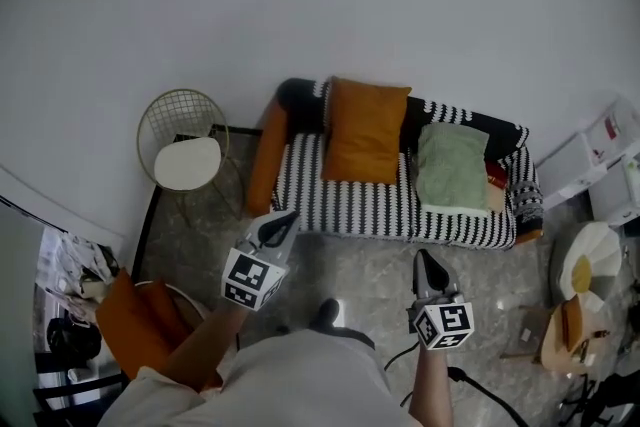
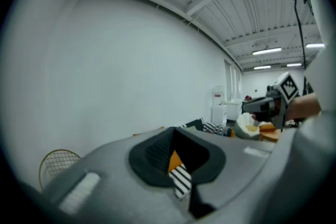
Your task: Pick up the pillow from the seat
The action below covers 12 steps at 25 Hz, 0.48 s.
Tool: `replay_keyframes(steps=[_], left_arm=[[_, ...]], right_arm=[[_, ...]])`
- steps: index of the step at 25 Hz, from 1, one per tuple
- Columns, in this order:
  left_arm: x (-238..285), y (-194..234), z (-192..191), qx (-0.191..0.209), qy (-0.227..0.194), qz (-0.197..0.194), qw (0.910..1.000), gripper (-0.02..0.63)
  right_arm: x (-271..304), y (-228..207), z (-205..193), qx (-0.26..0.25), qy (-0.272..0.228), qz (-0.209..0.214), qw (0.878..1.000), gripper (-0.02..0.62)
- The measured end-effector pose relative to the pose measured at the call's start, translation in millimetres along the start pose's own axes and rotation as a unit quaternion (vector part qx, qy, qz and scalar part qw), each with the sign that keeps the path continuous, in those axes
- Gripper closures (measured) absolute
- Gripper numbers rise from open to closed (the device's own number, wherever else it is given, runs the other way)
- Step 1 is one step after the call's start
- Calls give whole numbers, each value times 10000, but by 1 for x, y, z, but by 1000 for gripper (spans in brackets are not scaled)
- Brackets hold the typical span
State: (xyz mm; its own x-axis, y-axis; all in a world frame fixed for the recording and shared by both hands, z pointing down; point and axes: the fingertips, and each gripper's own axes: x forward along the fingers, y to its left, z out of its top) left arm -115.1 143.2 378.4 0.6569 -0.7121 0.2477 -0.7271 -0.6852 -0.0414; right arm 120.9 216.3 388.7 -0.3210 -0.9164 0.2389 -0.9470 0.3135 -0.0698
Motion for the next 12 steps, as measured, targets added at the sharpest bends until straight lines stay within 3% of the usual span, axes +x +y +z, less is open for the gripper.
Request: replay_keyframes(steps=[12], left_arm=[[64,9,15,-49,-37,343,9994,606]], right_arm=[[42,-69,8,-87,46,164,9998,591]])
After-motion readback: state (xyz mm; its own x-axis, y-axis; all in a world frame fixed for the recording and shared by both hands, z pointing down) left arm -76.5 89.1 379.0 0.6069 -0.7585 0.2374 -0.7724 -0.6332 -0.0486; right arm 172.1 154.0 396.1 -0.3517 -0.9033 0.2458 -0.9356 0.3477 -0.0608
